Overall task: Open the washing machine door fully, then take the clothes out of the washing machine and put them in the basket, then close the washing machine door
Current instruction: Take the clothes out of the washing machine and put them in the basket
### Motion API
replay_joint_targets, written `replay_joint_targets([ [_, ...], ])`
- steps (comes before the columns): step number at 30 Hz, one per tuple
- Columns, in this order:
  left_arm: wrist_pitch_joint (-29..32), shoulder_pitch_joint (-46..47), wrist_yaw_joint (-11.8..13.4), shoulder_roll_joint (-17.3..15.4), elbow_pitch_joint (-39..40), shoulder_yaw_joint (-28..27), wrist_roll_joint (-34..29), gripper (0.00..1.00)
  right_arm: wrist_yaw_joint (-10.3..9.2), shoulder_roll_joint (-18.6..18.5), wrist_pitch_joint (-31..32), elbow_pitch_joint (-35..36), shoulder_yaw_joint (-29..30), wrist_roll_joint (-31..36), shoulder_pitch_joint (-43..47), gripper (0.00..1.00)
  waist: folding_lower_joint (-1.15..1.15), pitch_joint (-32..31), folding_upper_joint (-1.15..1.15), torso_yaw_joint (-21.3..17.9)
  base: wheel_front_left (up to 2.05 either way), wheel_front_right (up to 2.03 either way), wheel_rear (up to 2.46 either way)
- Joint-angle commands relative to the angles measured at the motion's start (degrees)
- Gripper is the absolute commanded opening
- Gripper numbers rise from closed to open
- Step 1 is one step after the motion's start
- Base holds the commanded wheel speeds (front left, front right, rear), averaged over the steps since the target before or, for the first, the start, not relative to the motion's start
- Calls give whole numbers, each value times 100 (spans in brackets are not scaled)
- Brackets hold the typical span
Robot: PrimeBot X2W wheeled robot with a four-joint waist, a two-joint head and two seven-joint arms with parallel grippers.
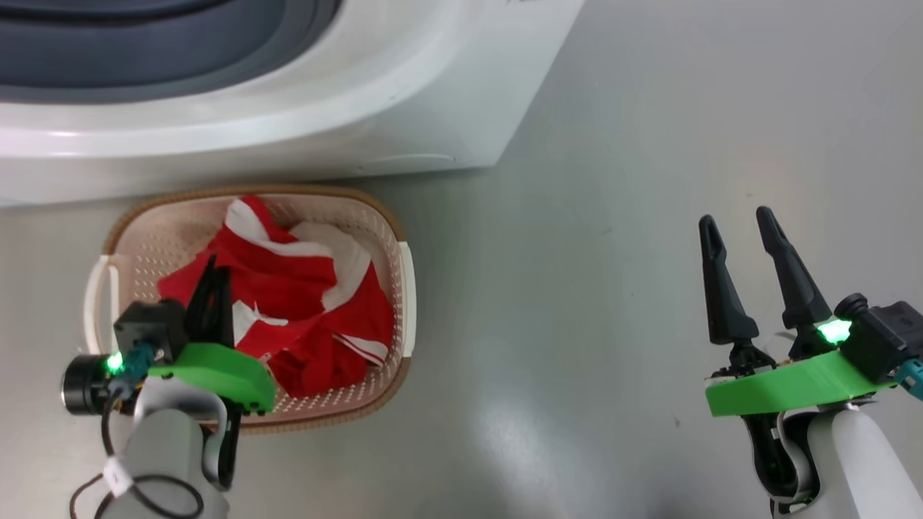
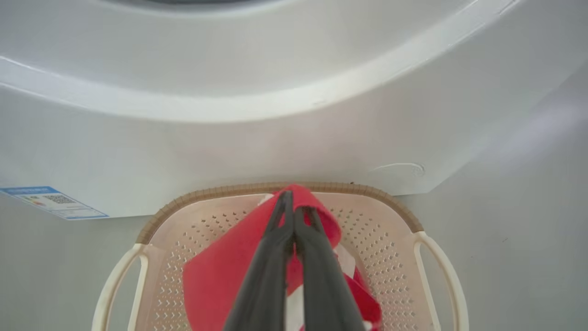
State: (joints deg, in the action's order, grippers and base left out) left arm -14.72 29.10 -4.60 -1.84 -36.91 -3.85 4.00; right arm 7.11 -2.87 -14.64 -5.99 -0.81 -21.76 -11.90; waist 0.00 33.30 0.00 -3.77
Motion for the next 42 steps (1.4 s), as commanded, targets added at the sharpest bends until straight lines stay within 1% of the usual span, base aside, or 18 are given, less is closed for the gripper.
replay_joint_targets([
  [1, -28, 79, -38, -152, -59, -143, -62, 0, 37, 0, -36, 155, -133, -56, -28, 100, 0, 242, 0, -65, 0, 0, 0],
  [8, -28, 652, -113, -231, -990, -34, -166, 0, 37, 0, -36, 205, -170, -76, -184, 100, 0, 617, 0, -122, 0, 0, 0],
  [13, -28, 1067, -172, -287, -1659, -55, -67, 0, 37, 0, -36, 253, -199, -71, -291, 100, 0, 847, 0, -160, 0, 0, 0],
  [15, -28, 1168, -184, -308, -1834, -81, -26, 7, 37, 0, -36, 261, -212, -67, -313, 100, 0, 889, 0, -172, 0, 0, 0],
  [16, -28, 1209, -188, -315, -1887, -96, -8, 12, 37, 0, -36, 266, -217, -65, -319, 100, 0, 905, 0, -176, 0, 0, 0],
  [19, -28, 1264, -193, -320, -1948, -104, -3, 21, 37, 0, -36, 276, -214, -61, -323, 100, 0, 929, 0, -181, 0, 0, 0],
  [22, -28, 1288, -190, -313, -1982, -116, 3, 44, 37, 0, -36, 269, -192, -49, -320, 100, 0, 920, 0, -164, 0, 0, 0],
  [23, -28, 1293, -187, -310, -1988, -124, 8, 49, 37, 0, -36, 263, -185, -42, -318, 100, 0, 909, 0, -156, 0, 0, 0],
  [24, -28, 1297, -186, -307, -1992, -129, 11, 67, 37, 0, -36, 256, -181, -37, -317, 100, 0, 894, 0, -148, 0, 0, 0],
  [25, -28, 1295, -187, -302, -1992, -131, 12, 92, 37, 0, -36, 247, -178, -32, -317, 100, 0, 871, 0, -138, 0, 0, 0],
  [26, -28, 1287, -187, -297, -1981, -134, 15, 100, 37, 0, -36, 237, -179, -27, -315, 100, 0, 845, 0, -131, 0, 0, 0],
  [34, -28, 1167, -201, -261, -1887, -147, 32, 100, 37, 0, -36, 185, -184, 0, -285, 100, 0, 614, 0, -87, 0, 0, 0],
  [42, -28, 901, -221, -263, -1659, -221, 55, 100, 37, 0, -36, 87, -215, 29, -209, 100, 0, 188, 0, -59, 0, 0, 0],
])
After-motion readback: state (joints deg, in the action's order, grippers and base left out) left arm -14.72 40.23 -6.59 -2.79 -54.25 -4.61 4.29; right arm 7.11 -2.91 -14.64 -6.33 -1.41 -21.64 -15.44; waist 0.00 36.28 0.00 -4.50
